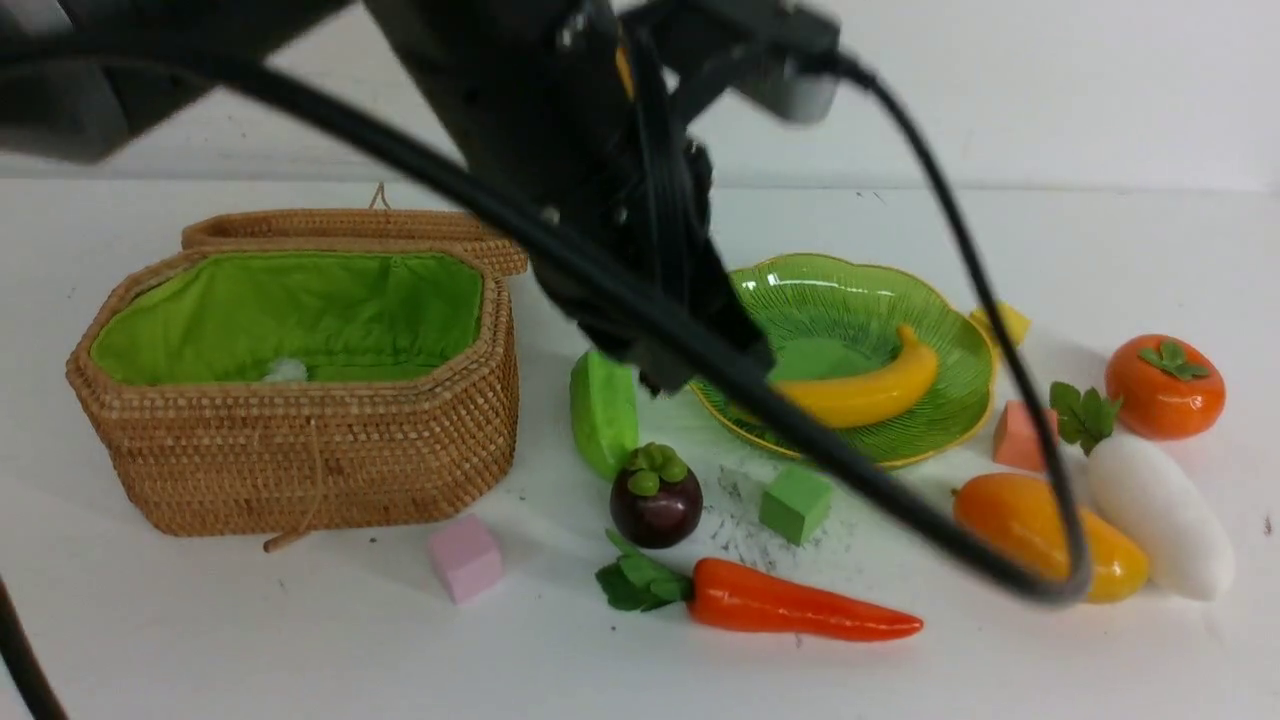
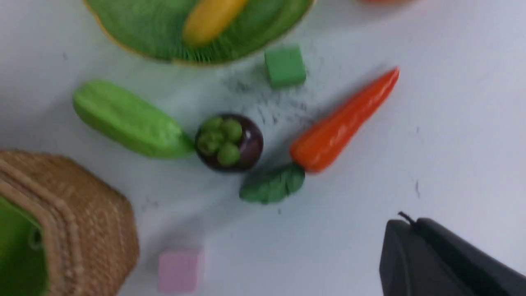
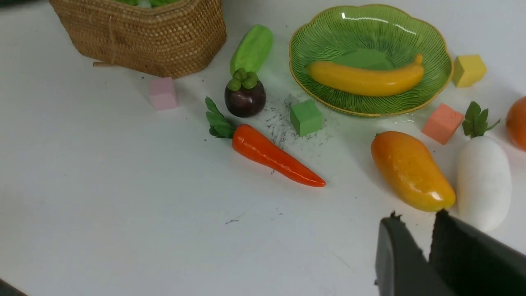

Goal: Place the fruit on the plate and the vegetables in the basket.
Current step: Use the left arm to grab a carrot and put it into the left basket

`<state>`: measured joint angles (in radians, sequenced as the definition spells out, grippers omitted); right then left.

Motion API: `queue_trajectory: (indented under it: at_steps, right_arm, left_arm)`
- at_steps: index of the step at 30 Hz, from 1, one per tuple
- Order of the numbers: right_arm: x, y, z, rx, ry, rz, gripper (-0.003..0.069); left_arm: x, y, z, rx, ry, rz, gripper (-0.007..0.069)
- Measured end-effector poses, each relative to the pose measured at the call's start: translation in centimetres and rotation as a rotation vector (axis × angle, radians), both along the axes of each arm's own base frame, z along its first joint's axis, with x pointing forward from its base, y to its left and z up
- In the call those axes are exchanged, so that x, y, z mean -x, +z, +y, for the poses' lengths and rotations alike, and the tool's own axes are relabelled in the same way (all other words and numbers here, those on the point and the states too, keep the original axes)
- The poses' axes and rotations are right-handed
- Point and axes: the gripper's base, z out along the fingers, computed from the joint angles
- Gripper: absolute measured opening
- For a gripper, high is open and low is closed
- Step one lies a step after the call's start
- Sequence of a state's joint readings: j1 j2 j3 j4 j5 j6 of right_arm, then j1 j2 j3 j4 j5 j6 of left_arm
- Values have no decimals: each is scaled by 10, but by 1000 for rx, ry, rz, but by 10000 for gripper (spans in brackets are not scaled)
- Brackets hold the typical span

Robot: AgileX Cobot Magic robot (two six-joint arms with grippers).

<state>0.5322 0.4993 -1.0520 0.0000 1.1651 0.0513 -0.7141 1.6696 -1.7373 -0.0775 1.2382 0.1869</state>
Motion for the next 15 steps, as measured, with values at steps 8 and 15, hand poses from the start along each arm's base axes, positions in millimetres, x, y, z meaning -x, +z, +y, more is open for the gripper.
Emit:
queue_trajectory:
  at_steps: [8,15]
  right_arm:
    - [1,0,1,-9,8,5,139]
    - [1,0,2,-20,17,12,141]
  left_arm:
    - [-4,-92,-20,-63,-121,193,-8]
    - [-1,-122,-68,-27,-393,20,240]
